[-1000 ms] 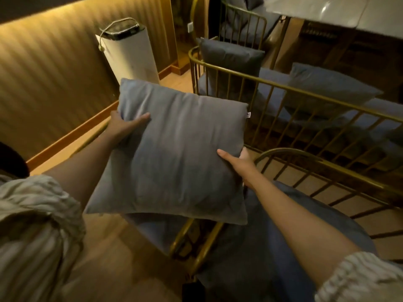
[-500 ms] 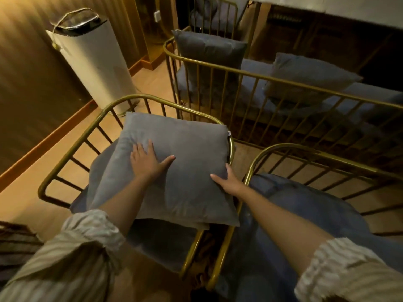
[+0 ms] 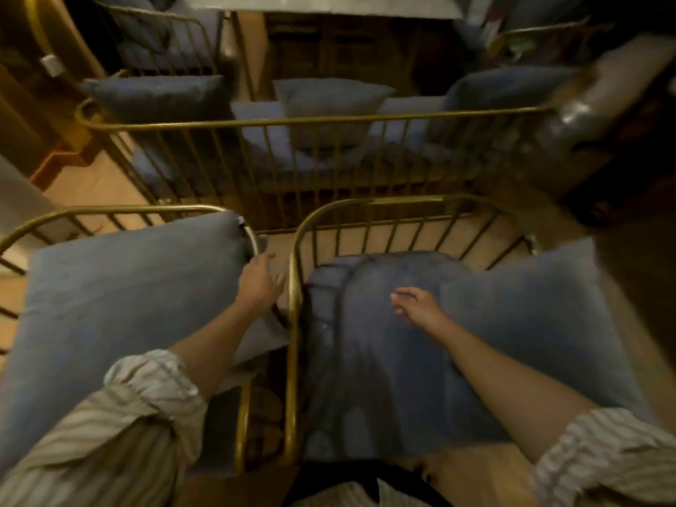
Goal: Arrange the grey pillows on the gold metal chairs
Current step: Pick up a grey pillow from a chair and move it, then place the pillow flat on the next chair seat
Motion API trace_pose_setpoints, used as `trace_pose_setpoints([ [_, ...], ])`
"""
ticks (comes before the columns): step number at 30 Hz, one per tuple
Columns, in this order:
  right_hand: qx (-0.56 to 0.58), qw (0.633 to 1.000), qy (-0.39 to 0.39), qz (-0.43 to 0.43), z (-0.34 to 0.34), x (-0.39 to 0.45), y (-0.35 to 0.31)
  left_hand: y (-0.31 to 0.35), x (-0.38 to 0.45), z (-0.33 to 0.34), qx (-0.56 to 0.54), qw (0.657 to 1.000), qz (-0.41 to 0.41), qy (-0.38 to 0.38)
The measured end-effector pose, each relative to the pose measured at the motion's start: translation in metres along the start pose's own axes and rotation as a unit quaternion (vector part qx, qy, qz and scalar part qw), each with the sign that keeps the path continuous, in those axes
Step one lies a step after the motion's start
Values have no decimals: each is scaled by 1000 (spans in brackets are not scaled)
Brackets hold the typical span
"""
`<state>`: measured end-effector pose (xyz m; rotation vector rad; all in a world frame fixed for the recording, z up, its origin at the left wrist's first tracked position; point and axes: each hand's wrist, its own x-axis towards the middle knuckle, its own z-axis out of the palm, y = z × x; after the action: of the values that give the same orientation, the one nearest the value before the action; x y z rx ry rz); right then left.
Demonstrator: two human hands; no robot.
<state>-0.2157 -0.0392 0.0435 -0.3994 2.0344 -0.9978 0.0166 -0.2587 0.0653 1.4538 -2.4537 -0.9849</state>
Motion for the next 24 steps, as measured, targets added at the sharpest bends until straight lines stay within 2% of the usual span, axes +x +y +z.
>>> trace_pose_setpoints([
  [3, -8, 996, 87, -1, -77, -15, 40, 62, 1, 62, -26, 996, 20, -88],
  [6, -79, 977, 197, -15, -152, -37, 81, 117, -8, 129, -31, 989, 48, -136],
  [8, -124, 956, 267, -21, -196, -52, 108, 150, -19, 168, -41, 987, 24, -156],
  [11, -201, 925, 322, -20, -245, -63, 140, 176, -30, 221, -52, 978, -25, -199],
  [14, -246, 914, 324, 6, -284, -65, 167, 196, -40, 270, -57, 962, -72, -257],
  [17, -191, 942, 273, 37, -302, -61, 184, 208, -49, 317, -73, 949, -120, -284],
  [20, -137, 964, 229, 20, -302, -54, 201, 207, -52, 361, -73, 937, -166, -297],
  [24, -212, 954, 211, 27, -298, -46, 222, 204, -47, 409, -85, 927, -207, -302],
])
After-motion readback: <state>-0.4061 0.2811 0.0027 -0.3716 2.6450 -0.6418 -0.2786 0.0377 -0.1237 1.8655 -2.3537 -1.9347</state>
